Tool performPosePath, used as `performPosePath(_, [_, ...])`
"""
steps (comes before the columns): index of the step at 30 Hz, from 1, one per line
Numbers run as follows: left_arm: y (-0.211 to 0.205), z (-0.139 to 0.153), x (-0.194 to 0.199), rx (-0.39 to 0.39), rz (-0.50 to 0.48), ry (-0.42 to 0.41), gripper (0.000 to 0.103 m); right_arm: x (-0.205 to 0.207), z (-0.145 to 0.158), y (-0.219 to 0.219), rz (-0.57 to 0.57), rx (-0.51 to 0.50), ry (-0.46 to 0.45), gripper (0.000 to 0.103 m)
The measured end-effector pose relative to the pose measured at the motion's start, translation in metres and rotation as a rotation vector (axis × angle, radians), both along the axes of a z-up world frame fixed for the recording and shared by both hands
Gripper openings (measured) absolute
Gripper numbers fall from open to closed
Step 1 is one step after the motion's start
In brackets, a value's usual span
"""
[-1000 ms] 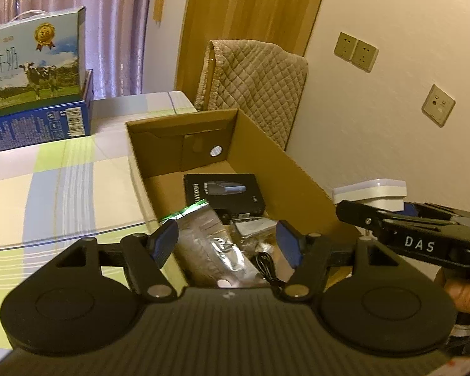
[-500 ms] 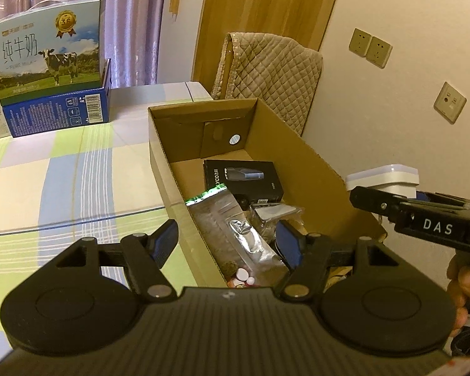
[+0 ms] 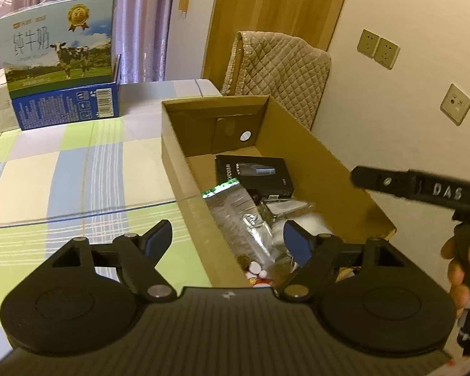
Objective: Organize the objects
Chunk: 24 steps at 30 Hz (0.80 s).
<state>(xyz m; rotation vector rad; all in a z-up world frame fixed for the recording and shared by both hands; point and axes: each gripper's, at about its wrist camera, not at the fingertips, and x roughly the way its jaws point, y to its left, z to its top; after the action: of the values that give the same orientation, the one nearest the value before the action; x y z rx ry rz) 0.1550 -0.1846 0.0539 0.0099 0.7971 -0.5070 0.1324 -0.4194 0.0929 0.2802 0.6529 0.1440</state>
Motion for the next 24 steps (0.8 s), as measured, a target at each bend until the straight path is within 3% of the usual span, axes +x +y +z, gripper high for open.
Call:
performPosePath(1, [0.002,0.0,-0.001,-0.002,0.005,0.0,0.084,-0.001,0.001,0.0,-0.002,-0.003,0.002,0.069])
performPosePath(8, [0.017,0.0,-0.016,-0.009,0.028,0.012,0.091,-0.018,0.009,0.001,-0.006,-0.028,0.02,0.069])
performPosePath(12, [0.024,0.005,-0.034,0.003,0.041,-0.024,0.102,-0.035,0.017,0.003,0.0,-0.048,0.028,0.069])
performPosePath(24, [0.041,0.021,-0.088,0.021,0.084,-0.031,0.102,-0.099,0.022,0.018,0.037,-0.109,0.08,0.069])
